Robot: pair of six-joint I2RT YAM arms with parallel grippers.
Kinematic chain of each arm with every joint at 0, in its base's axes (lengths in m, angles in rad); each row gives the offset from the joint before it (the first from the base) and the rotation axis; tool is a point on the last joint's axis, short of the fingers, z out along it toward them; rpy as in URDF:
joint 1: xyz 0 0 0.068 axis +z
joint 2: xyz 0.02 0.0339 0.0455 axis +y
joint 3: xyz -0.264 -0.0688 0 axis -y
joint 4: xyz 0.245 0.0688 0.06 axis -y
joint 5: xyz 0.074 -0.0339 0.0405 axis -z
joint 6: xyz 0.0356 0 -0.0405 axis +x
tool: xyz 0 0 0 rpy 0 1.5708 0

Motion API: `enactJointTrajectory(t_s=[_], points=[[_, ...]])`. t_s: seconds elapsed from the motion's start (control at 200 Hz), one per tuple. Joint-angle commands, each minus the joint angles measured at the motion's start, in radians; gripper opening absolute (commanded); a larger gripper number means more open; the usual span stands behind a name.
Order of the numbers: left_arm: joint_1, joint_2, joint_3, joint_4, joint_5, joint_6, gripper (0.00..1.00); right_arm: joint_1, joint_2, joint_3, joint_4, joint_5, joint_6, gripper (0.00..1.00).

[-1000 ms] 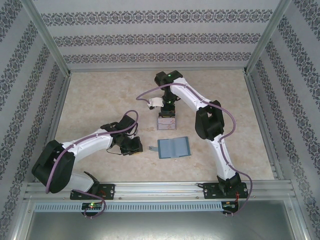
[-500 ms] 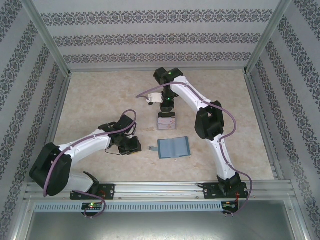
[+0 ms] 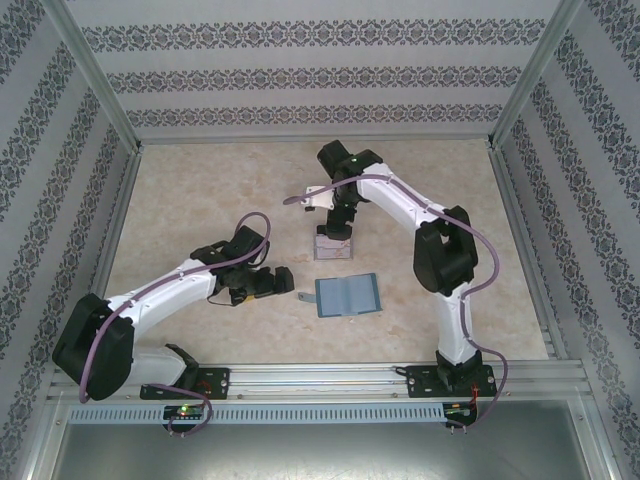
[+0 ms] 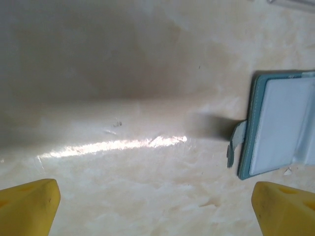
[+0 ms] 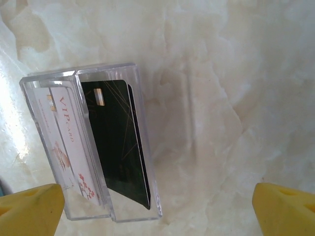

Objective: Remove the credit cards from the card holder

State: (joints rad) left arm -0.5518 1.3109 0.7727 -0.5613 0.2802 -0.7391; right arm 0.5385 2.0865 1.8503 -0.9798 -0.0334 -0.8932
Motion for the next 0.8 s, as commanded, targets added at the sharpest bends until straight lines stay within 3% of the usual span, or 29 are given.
enactJointTrajectory(t_s=[0.0,0.325,0.535,0.799], points=[[0.019,-0.014,0.034,-0.011,-0.067,0.046,1.0,-0.009,-0.073,-0.063,0.066,0.006,0.025,0.98],[0.094,0.005,0.05,0.054,-0.325,0.145,1.0,-0.047,-0.31,-0.413,0.429,0.002,0.28,0.98],[0.159,-0.027,0.034,0.117,-0.53,0.296,1.0,-0.091,-0.444,-0.643,0.65,0.145,0.558,0.98],[0.228,-0.04,-0.027,0.256,-0.788,0.487,1.0,-0.163,-0.61,-0.964,0.944,0.321,0.734,0.98]])
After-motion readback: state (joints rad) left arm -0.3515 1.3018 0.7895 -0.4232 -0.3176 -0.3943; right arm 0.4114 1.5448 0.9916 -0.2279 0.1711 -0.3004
